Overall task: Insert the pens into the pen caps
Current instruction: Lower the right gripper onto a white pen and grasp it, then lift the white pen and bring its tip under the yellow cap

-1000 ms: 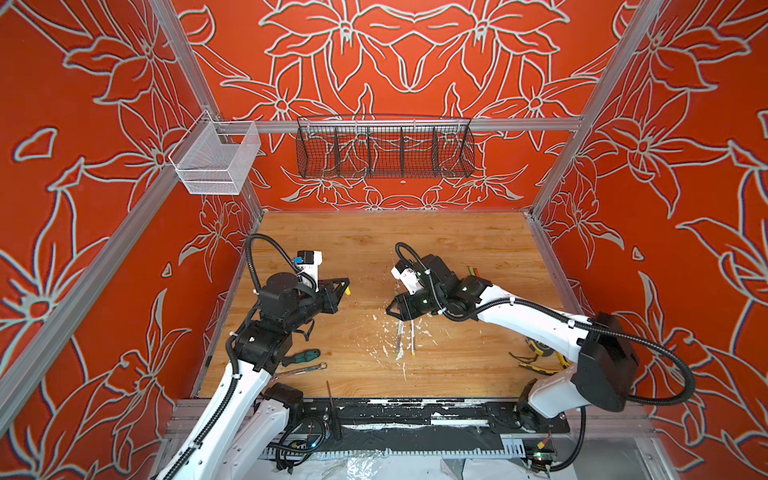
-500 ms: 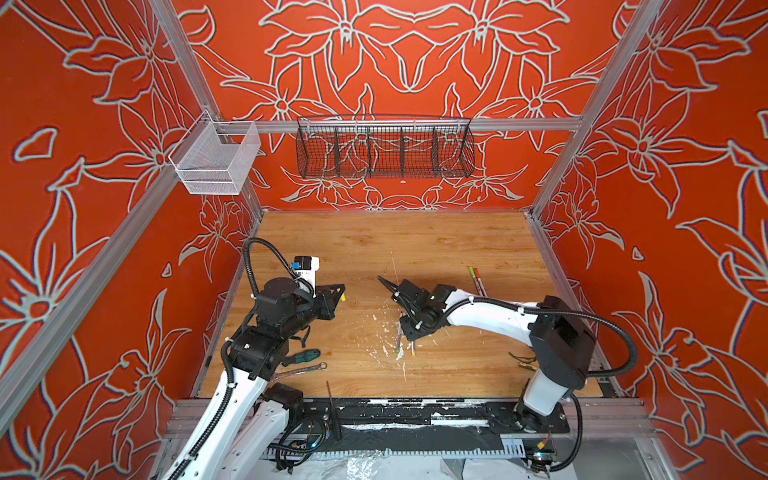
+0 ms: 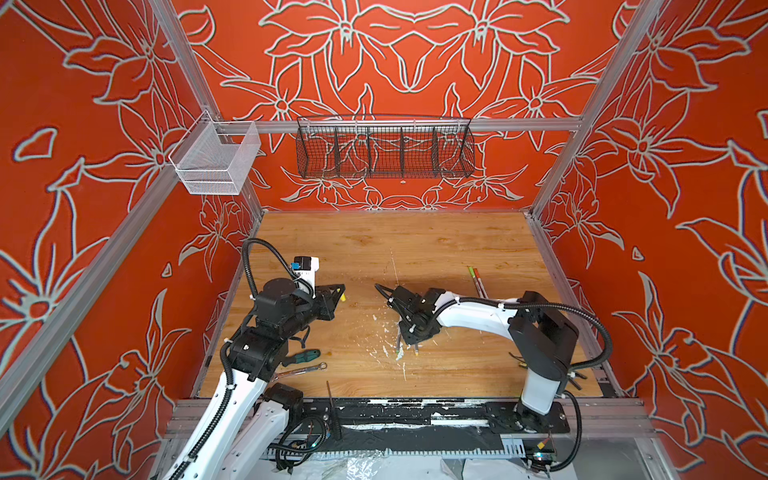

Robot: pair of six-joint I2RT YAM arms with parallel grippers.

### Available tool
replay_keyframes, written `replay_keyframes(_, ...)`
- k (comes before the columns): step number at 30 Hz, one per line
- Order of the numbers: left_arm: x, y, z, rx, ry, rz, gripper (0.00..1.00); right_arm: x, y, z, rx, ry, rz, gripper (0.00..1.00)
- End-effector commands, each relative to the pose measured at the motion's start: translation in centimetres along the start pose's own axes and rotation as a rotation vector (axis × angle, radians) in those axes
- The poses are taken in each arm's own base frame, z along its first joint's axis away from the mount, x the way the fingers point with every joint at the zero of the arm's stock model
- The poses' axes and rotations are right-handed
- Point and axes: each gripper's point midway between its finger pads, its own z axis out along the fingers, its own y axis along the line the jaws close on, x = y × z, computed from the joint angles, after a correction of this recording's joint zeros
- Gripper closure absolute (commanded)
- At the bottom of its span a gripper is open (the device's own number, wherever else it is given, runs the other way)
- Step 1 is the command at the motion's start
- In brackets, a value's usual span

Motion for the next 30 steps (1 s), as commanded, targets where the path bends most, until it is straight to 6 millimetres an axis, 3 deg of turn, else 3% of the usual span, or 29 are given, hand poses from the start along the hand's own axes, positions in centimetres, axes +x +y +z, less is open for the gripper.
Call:
replay_keyframes(1,0.1,0.0,0.0,0.009,0.0,0.004,1.0,0.9,-0.6,1.0,0.039,0.024,0.019,0.83)
replay_keyframes(7,0.4,-0.3,0.4,0.035,0.022,-0.014,1.0,1.3,-1.1,1.2,0.061,0.035,0.014,0.92)
replay_keyframes(15,1.1,-1.8,1.5,0.146,0.067,-0.04,1.0,-1.0,-1.4,-3.4,0.026,-0.091,-0.025,0.93)
replay_keyframes(23,0.9,-5.4,1.7,0.394,0.058,-0.054,1.0,-2.4,2.9,-8.0,-0.285,-0.299,-0.158,0.93)
replay_keyframes(30,0.1,-8.1,0.1,0.54,0.062,0.001,1.0,-2.1,7.9,-14.4,-0.667,-0.52,-0.311,0.94)
